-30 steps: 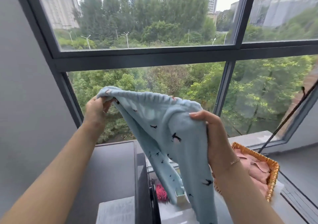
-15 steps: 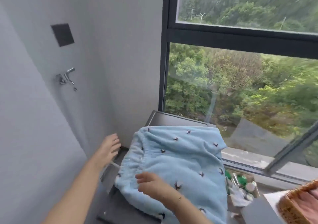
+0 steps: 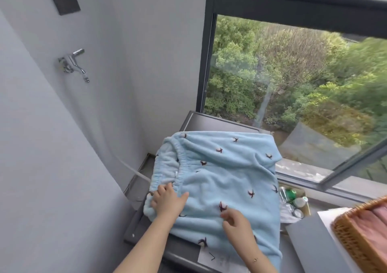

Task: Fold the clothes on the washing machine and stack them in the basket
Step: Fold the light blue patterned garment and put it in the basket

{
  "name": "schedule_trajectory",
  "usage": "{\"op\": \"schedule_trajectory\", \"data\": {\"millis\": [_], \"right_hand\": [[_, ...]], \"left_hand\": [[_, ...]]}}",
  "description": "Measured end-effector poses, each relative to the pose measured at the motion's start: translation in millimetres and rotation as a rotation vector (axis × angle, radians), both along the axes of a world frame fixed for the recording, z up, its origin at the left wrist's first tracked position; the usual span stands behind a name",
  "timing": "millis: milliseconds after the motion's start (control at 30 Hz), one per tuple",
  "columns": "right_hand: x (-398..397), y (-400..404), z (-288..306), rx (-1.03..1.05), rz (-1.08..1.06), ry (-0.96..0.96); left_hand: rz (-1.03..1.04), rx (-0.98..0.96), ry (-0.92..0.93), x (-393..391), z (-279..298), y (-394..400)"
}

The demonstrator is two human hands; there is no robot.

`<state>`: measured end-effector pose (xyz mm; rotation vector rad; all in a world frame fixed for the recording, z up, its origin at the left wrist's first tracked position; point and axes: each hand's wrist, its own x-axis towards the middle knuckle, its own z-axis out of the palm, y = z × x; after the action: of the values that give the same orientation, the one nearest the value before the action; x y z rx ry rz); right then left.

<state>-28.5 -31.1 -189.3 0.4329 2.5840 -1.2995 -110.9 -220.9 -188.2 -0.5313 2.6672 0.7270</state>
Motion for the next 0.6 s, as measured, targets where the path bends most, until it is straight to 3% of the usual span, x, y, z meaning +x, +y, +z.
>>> {"op": "schedule_trajectory", "data": {"millis": [200, 367, 533, 600], "right_hand": [[-3, 8, -28, 0.071, 0.192, 0.076], [-12, 9, -45, 0.082, 0.212, 0.23], [-25, -7, -39, -0.111, -0.007, 0.316], [-27, -10, -36, -0.095, -0.072, 0.395]], "left_hand": [[0.06, -0.055, 0.102, -3, -22, 0], [0.09, -0.098, 0.215, 4, -19, 4], [0.146, 0.117, 0.281, -12, -9, -18], [0.177, 0.156, 0.297, -14, -5, -34]]}}
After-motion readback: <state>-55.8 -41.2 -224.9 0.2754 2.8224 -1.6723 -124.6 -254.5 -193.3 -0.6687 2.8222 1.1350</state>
